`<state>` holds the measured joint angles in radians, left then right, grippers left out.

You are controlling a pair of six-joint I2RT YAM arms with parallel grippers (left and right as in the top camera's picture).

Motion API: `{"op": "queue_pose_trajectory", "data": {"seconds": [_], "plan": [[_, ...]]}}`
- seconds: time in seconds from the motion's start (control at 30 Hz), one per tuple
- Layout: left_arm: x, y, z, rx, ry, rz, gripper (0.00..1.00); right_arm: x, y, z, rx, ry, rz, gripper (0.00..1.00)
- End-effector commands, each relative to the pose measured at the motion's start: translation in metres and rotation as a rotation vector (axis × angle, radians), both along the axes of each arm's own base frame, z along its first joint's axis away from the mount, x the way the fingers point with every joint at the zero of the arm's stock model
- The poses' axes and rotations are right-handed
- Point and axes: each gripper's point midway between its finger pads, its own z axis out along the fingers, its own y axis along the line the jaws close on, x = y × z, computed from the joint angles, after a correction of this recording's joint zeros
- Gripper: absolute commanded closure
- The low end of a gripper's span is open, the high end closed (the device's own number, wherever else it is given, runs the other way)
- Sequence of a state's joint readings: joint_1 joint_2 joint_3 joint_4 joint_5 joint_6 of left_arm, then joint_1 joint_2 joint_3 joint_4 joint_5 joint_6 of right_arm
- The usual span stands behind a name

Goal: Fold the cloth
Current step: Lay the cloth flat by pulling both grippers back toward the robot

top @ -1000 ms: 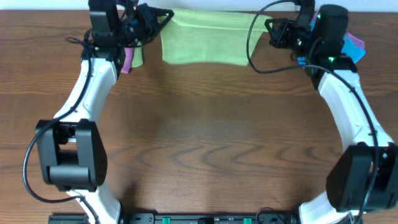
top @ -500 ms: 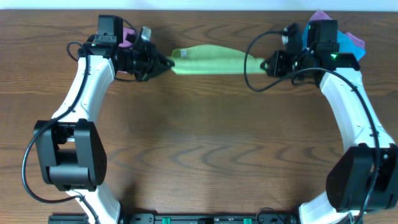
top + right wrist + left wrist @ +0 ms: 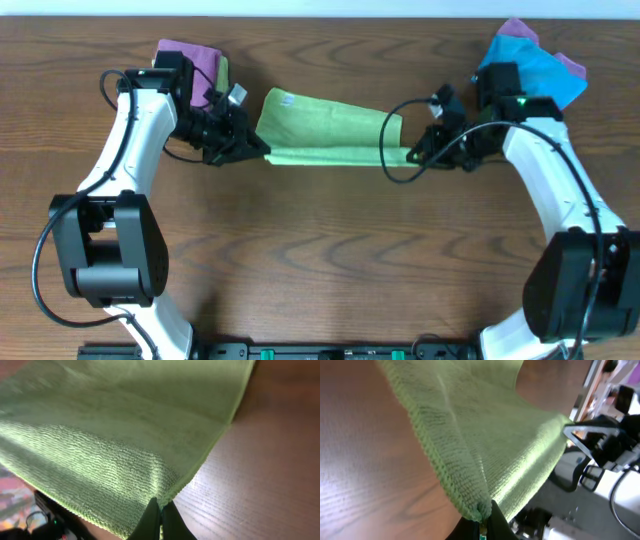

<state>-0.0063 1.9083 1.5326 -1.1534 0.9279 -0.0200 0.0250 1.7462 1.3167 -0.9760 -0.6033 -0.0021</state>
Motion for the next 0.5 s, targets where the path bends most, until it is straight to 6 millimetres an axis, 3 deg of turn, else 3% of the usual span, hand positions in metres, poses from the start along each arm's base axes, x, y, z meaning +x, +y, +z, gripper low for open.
{"op": "queue_pose_trajectory", "data": {"seconds": [0.0,0.2,0.47], "plan": [[-0.007,0.026,-0.020,0.095,-0.023,-0.047,0.94,-0.014,-0.026,-0.016,-0.124,-0.014,-0.010,0.98],[-0.035,0.025,-0.042,0.084,0.072,-0.067,0.94,-0.045,-0.026,-0.021,-0.123,-0.051,-0.024,0.98],[-0.088,0.018,-0.077,0.064,0.195,-0.092,0.94,-0.094,-0.027,-0.033,-0.117,-0.037,-0.071,0.98]]}}
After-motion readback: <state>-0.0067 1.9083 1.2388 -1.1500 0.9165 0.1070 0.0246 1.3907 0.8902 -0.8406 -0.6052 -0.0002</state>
